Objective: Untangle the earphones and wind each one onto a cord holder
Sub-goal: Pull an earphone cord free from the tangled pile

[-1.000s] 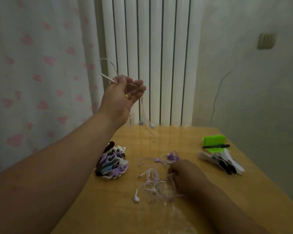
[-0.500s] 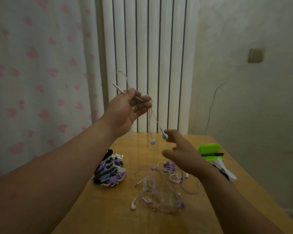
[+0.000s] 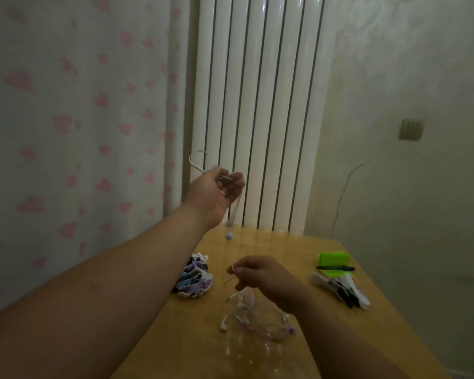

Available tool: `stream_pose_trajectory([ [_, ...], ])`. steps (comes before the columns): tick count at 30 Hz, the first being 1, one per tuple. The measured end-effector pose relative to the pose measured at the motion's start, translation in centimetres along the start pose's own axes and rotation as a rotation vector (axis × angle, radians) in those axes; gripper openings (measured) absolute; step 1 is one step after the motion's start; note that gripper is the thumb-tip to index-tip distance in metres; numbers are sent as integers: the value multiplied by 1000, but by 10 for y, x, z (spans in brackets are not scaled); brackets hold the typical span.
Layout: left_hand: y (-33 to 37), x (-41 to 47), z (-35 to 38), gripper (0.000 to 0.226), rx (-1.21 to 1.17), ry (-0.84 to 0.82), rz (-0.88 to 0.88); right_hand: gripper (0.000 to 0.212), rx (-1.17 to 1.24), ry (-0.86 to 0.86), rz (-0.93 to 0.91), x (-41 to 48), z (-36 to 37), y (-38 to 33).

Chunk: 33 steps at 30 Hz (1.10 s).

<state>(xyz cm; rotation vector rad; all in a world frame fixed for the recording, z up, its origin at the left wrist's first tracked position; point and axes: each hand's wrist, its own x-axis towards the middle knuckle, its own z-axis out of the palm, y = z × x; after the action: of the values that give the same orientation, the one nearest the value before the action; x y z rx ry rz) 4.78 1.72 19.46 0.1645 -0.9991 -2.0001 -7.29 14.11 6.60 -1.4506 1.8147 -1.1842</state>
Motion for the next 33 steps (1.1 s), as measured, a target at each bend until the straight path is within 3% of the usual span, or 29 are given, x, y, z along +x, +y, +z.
stream_pose_trajectory([
  [4,-5,-13,-1,20,131,-4,4,22,229,255,23,-6,-3,-22],
  [7,-13,-29,-12,22,531,-59,4,24,352,373,-18,-13,-23,-41],
  [10,-27,-44,-18,27,819,-187,-53,21,308,392,-37,-20,-34,-57],
  [15,-47,-63,-16,38,925,-363,-115,25,167,348,-24,-33,-29,-57],
  [19,-63,-64,-25,45,966,-365,-143,19,174,303,-7,-35,-30,-46],
  [24,-79,-46,-49,28,822,-186,-82,23,386,182,40,-26,-44,-29],
  [28,-65,-12,-73,25,352,175,-30,21,275,60,111,-29,-64,-4],
  [33,-55,17,-88,25,191,321,11,23,204,112,189,-35,-79,31],
])
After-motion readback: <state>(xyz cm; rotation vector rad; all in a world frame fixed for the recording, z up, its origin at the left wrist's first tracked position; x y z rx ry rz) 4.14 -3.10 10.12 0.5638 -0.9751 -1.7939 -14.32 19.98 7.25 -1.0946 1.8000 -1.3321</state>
